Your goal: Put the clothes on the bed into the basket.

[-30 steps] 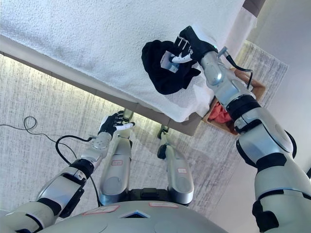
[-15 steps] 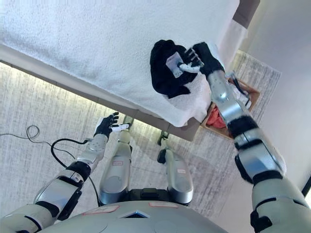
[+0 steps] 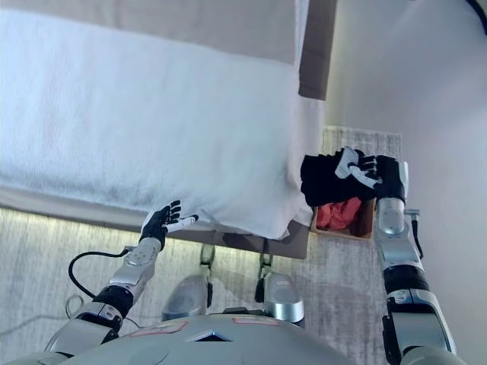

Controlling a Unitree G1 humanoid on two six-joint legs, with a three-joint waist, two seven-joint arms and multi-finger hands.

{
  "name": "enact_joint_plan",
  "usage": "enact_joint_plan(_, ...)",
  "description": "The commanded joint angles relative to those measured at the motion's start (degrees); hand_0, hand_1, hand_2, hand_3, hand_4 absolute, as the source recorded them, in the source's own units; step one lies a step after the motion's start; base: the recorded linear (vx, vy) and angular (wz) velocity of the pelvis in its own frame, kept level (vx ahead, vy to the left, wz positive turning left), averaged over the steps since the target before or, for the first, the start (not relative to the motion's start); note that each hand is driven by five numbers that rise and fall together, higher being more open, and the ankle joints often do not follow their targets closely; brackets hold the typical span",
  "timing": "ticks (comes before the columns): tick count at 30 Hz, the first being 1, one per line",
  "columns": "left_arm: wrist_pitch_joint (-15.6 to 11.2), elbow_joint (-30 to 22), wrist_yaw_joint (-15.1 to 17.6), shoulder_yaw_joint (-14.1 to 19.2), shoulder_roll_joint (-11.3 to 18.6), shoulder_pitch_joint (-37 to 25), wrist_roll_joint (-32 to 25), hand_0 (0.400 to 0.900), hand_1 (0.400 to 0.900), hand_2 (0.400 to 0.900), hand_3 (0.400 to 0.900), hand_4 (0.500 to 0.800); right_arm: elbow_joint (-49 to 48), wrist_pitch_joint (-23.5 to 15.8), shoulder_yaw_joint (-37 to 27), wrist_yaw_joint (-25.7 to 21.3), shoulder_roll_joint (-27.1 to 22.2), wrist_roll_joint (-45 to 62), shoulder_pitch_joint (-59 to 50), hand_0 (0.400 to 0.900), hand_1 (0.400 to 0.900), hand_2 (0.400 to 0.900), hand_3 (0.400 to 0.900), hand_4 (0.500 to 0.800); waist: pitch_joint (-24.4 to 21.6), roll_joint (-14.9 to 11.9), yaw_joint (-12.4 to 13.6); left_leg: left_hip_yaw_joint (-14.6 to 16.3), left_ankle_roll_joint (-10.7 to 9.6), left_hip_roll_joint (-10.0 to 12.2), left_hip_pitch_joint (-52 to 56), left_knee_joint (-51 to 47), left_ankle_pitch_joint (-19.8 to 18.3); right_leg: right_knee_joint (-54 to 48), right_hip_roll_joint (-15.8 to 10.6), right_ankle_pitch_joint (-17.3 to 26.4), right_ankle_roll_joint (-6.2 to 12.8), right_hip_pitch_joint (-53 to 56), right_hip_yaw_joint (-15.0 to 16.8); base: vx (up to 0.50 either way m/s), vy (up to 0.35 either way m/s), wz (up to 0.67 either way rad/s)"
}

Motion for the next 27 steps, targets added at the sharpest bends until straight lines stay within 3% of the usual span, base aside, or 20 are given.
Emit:
enact_joint_plan(1, -2.5, 0.9, -1.1, 0.3, -0.2, -0.5, 0.7, 0.900, 0.900, 0.900, 0.900, 0.800, -0.3, -4.2, -5.7, -3.2, -6.1, 2.2, 0.9, 0.400, 0.400, 0.400, 0.400, 0.500, -8.8, 0.2, -0.3, 4.6, 0.1, 2.6, 3.9, -0.2, -6.5, 4.0, -3.4, -2.5, 4.93, -1.7, 2.8, 0.03, -0.034, -0.27)
enact_joint_plan(11, -2.0, 1.1, -2.2, 1.3, -1.0, 1.0, 0.5, 0.900, 0.900, 0.900, 0.900, 0.800, 3.2, -2.7, -9.6, -3.9, -8.3, 1.3, 3.1, 0.400, 0.400, 0.400, 0.400, 0.500, -10.6, 2.0, -1.9, 6.7, -0.3, 3.6, 6.6, -0.2, -7.2, 3.5, -2.6, -3.2, 4.52, 0.3, 4.6, 0.01, -0.043, -0.14)
enact_joint_plan(21, -1.8, 2.6, -3.1, -0.5, -1.0, 1.2, 0.5, 0.900, 0.900, 0.900, 0.900, 0.800, 18.9, -1.7, -2.9, -0.9, -11.8, 4.2, -4.9, 0.400, 0.400, 0.400, 0.400, 0.500, -10.7, 3.1, -1.2, 8.2, -0.9, 4.4, 7.5, -0.2, -7.0, 1.7, -1.7, -3.1, 4.03, 1.3, 5.7, 0.00, -0.049, -0.07)
enact_joint_plan(27, -1.6, 3.4, -3.2, -1.0, -1.4, 1.3, 0.4, 0.900, 0.900, 0.900, 0.900, 0.800, 19.6, -1.5, -1.5, -0.8, -13.0, 4.2, -7.1, 0.400, 0.400, 0.400, 0.400, 0.500, -10.4, 3.6, -1.1, 8.1, -1.4, 4.8, 7.2, -0.2, -6.6, 0.8, -1.4, -3.1, 3.78, 1.9, 5.1, 0.00, -0.041, 0.03)
